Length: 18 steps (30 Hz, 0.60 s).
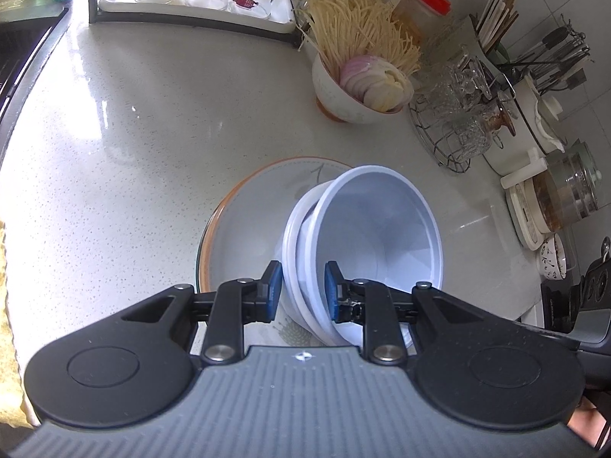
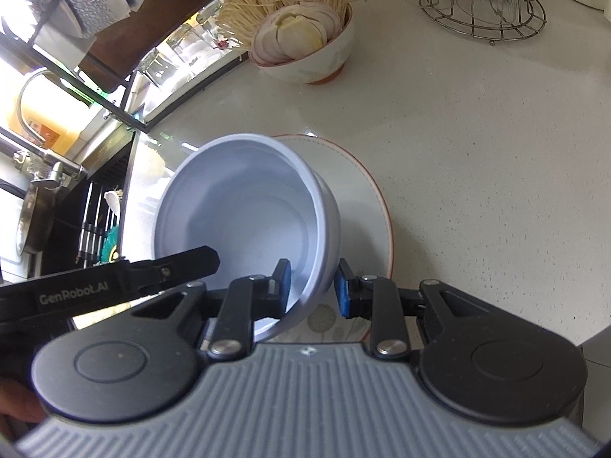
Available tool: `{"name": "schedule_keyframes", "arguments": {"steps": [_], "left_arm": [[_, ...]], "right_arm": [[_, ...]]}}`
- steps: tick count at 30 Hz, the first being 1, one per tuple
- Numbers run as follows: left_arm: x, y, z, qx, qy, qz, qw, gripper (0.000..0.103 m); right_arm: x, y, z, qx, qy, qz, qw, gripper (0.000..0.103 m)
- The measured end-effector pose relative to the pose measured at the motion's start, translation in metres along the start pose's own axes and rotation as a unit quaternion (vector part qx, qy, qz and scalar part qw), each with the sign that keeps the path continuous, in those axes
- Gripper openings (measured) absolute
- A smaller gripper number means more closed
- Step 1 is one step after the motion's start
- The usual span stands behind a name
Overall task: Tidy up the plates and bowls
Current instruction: 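Lift the stacked bowls with both grippers and carry them over the plate stack, then lower the stacked bowls onto the plates and open both grippers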
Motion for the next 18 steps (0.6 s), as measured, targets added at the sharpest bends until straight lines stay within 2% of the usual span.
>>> {"name": "schedule_keyframes", "arguments": {"steps": [10, 14, 18], "left_arm": [[-0.005, -0.005, 0.003, 0.003, 0.006, 0.019, 0.9998, 0.028], [-0.006, -0.008, 0.003, 0.009, 0.016, 0.034, 0.9992, 0.044], [-0.009, -0.009, 0.001, 0.015, 0.021, 0.056, 0.9981, 0.051]], "right_arm": [[-0.005, -0.002, -0.001, 0.002, -0.013, 0.008, 1.000, 0.029], [-0.007, 0.000, -0.003, 0.007, -0.024, 0.009, 1.000, 0.029], [-0.008, 0.002, -0.009, 0.017, -0.040, 0.005, 0.999, 0.029]]}}
Point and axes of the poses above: each gripper's, at about its wrist camera, not at the fingertips, and z roughly the way its jaws point, y to its left, x to its underside, the point moved 4 cm from there along z, roughly the way its jaws point, and after that the axes turned 8 degrees about -y, right-handed, at the moved point
